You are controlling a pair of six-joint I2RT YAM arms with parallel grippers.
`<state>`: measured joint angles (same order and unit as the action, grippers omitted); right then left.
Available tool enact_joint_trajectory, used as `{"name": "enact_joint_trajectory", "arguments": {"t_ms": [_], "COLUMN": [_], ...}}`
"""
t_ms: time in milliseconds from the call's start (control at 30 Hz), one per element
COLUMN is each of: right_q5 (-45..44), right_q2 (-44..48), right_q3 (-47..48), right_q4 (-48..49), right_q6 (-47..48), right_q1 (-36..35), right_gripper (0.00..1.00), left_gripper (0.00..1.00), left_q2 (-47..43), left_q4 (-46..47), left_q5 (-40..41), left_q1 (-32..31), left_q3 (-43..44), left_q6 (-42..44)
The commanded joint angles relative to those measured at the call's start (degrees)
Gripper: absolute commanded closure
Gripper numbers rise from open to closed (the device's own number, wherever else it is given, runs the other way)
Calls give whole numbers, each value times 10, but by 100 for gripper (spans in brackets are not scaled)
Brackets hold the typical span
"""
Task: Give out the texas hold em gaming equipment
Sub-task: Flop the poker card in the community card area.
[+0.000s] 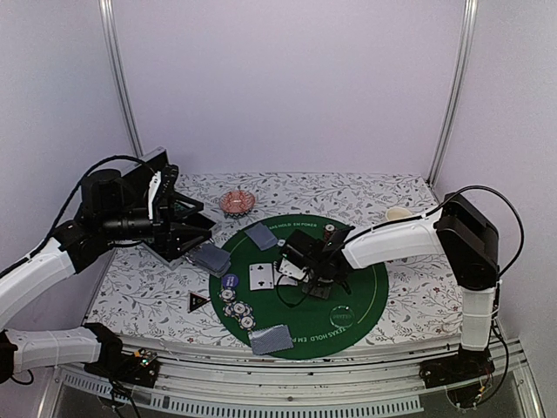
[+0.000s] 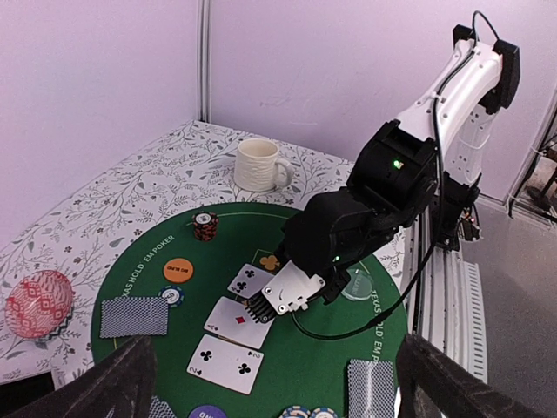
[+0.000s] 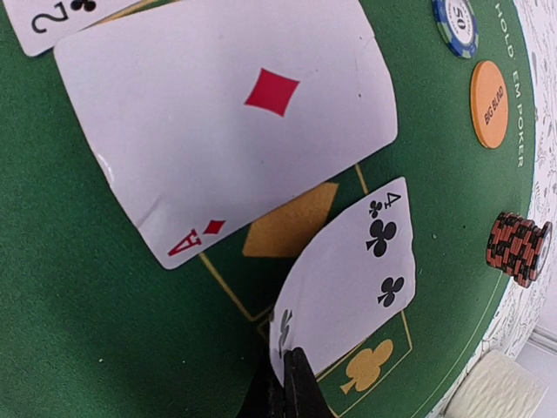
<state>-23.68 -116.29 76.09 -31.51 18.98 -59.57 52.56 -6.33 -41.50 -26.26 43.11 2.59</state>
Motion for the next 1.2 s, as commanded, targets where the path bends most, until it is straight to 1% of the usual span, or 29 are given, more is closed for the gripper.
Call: {"name": "enact_joint_trajectory", "arguments": {"t_ms": [0, 200, 533, 667, 900, 933, 1067, 1167], "right_q5": [30, 27, 29, 32, 11, 13, 23, 34], "right_q2": [-20, -35, -62, -58, -41, -40, -40, -33], "right_q3": [11, 29, 54, 51, 35, 36, 41, 42], "right_q4": [13, 19, -5, -7, -12, -14, -18, -18], "right_q6": [20, 37, 42, 34, 35, 34, 33, 33], "right_q1": [4, 7, -7, -8, -8, -8, -12, -15], "right_gripper": [98, 98, 98, 98, 97, 95, 75, 67], "left_gripper": [2, 2, 2, 2, 2, 2, 2, 2], "left_q2": [-2, -4, -4, -4, -4, -4, -4, -4], "left_q4": [-5, -5, -5, -6, -6, -6, -6, -6], "left_q5": [-2, 0, 3, 3, 2, 2, 3, 4], "left_q1": [-3, -3, -2, -3, -2, -3, -3, -3], "left_q3": [-5, -6, -5, -5, -5, -5, -5, -5], "left_q6": [6, 7, 8, 8, 8, 8, 8, 9]}}
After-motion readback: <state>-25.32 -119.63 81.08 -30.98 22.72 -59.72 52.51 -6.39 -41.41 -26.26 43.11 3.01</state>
